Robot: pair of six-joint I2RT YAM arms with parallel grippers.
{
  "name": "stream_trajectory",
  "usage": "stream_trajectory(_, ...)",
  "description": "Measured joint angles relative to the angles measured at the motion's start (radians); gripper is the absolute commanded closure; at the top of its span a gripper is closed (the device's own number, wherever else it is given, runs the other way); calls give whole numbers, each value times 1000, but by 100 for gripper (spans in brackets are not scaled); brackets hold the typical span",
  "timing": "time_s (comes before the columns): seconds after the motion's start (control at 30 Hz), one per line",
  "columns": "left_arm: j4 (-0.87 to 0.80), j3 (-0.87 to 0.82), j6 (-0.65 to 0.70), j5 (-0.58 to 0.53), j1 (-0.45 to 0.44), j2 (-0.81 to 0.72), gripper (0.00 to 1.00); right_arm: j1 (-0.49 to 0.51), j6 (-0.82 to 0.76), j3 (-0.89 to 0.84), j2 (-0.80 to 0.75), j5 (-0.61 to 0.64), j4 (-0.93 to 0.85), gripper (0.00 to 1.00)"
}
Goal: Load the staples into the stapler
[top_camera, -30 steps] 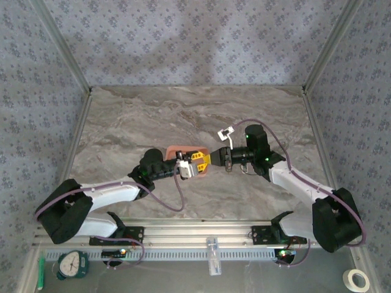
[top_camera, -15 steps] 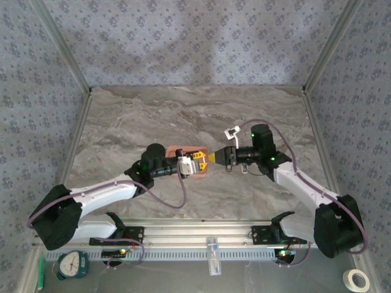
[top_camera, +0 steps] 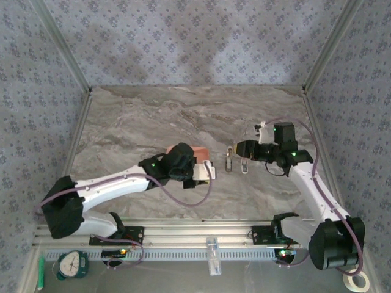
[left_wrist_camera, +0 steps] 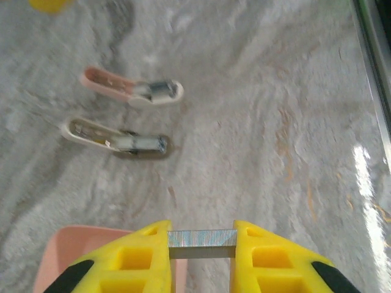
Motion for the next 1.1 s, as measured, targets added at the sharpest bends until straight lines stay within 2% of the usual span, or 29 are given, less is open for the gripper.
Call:
stream_trajectory(0.3,-431,370,0,-150,-99,302,82,-83,-43,0,-1,71,-66,50)
stream_trajectory(0.5,-618,586,1,-201,-129,496,81,-138,-56,-16,-17,77,-66,50)
stream_trajectory(0.7,-710,700,11,-204,-136,607,81,-175,-47,-45,-35,74,-66,50)
stream_trajectory(1.1,-776,836,39,-203,-136,764,78,-192,-13,-79,-121,139,-68,49)
